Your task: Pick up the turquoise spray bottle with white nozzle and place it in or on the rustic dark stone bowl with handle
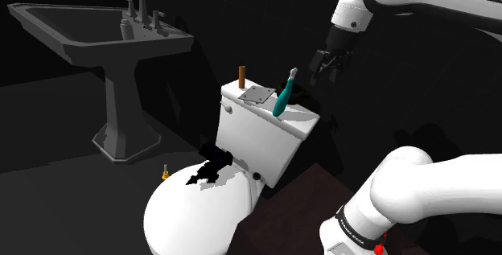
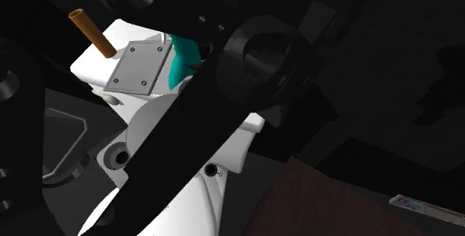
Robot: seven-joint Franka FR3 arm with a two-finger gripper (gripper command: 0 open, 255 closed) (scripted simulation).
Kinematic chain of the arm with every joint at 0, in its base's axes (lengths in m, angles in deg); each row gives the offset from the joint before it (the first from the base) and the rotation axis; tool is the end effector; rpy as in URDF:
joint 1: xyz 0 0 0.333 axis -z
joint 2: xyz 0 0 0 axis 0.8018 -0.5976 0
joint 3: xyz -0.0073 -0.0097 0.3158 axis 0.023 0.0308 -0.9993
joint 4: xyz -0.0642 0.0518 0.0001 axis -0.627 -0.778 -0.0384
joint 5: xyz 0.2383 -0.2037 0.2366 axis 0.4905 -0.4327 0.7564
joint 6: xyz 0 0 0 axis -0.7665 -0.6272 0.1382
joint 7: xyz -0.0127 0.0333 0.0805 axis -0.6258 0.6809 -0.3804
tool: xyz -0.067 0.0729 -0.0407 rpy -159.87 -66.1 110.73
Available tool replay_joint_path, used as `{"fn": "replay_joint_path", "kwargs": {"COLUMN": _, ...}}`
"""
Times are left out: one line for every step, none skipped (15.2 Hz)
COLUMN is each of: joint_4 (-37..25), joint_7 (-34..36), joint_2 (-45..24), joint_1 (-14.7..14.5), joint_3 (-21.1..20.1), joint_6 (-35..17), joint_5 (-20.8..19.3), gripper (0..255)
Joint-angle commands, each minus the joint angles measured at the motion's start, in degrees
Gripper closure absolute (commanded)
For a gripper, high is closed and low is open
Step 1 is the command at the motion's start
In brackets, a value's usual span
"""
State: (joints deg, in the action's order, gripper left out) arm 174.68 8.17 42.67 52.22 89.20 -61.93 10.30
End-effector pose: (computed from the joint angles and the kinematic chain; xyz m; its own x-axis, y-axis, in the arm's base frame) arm 0.3064 -0.0138 0.5970 0.9897 -0.1424 0.0116 -0.1429 -0.9869 0.0743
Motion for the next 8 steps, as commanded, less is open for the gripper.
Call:
{"fn": "replay_joint_path", "kwargs": {"joint_4": 0.0, "joint_7": 0.0, "joint_2": 0.0, "joint_1": 0.0, "joint_3": 0.0, "joint_6": 0.0, "joint_5": 0.0, "gripper": 0}}
{"fn": "replay_joint_path", "kwargs": {"joint_4": 1.4, "joint_7": 2.9, "joint_2": -0.5, "joint_1": 0.8, "joint_3": -0.9, "joint_6": -2.8, "joint_5": -0.1, "gripper": 0}}
{"fn": "replay_joint_path", "kwargs": {"joint_4": 2.7, "joint_7": 5.8, "joint_2": -1.1, "joint_1": 1.7, "joint_3": -1.8, "joint_6": -5.6, "joint_5": -0.3, "gripper": 0}}
{"fn": "replay_joint_path", "kwargs": {"joint_4": 3.9, "joint_7": 8.7, "joint_2": -1.8, "joint_1": 2.6, "joint_3": -2.8, "joint_6": -8.4, "joint_5": -0.5, "gripper": 0}}
{"fn": "replay_joint_path", "kwargs": {"joint_4": 4.9, "joint_7": 11.6, "joint_2": -2.7, "joint_1": 3.6, "joint_3": -3.7, "joint_6": -11.1, "joint_5": -0.8, "gripper": 0}}
{"fn": "replay_joint_path", "kwargs": {"joint_4": 5.8, "joint_7": 14.6, "joint_2": -3.8, "joint_1": 4.5, "joint_3": -4.6, "joint_6": -13.8, "joint_5": -1.2, "gripper": 0}}
{"fn": "replay_joint_path", "kwargs": {"joint_4": 6.5, "joint_7": 17.6, "joint_2": -4.9, "joint_1": 5.6, "joint_3": -5.5, "joint_6": -16.5, "joint_5": -1.6, "gripper": 0}}
{"fn": "replay_joint_path", "kwargs": {"joint_4": 7.2, "joint_7": 20.6, "joint_2": -6.2, "joint_1": 6.6, "joint_3": -6.5, "joint_6": -19.1, "joint_5": -2.2, "gripper": 0}}
